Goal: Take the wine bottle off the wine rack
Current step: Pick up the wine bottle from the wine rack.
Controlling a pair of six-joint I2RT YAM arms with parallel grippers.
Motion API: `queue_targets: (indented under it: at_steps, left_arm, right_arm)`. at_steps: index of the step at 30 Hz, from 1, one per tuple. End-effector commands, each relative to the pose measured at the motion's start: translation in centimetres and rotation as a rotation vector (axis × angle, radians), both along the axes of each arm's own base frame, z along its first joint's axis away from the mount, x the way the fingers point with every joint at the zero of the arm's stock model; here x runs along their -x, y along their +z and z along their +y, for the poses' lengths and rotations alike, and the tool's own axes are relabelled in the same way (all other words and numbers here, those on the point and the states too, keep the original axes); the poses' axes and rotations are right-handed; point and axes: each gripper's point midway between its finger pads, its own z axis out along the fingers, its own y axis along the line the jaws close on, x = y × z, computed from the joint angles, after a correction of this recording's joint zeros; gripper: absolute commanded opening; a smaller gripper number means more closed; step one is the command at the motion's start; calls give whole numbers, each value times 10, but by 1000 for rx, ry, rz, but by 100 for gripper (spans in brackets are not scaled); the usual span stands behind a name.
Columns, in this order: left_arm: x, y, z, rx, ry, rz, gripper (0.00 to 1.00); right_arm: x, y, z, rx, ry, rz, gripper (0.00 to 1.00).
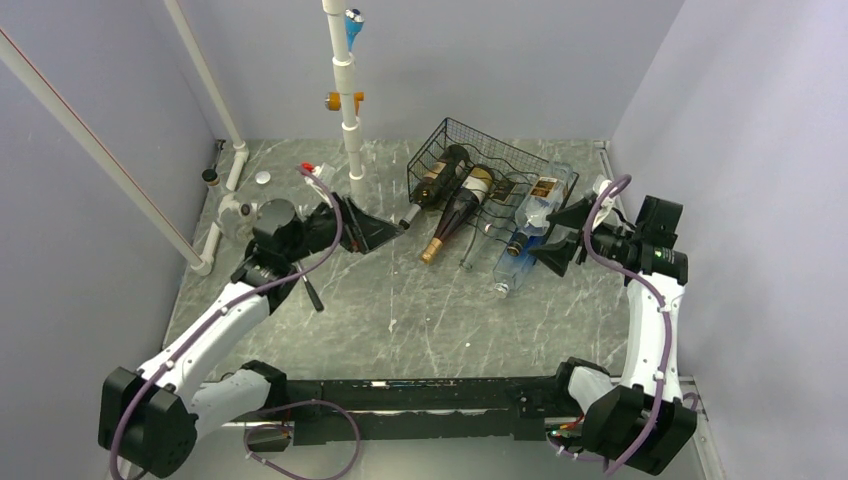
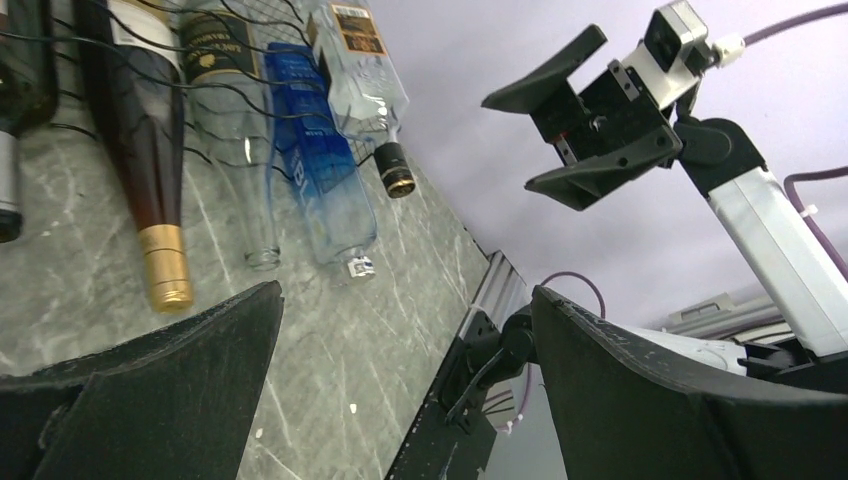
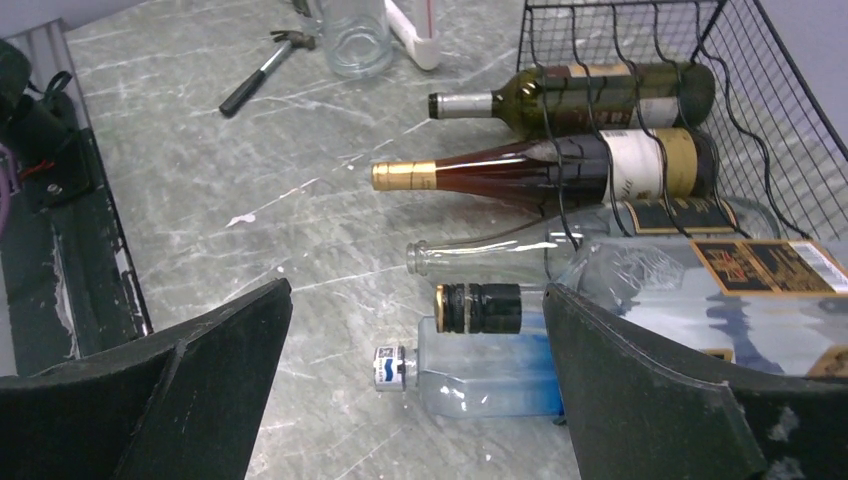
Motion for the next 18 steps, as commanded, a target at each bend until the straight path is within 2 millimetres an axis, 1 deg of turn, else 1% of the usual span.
queue_targets:
  at_steps: [1,9,18]
  left_arm:
    - [-2,21,-22,-28,-25,-74,99]
    - [-12,11,-71,-107,-94,-54,99]
    - [-21,-7,-130,-195,-191,-5,100]
  right_arm:
    - [-14,4,-11,-11,-77,8,100]
    - [-26,3,-23,-38,-174,57,100]
    - [-38,0,-35,-61,-269,90,100]
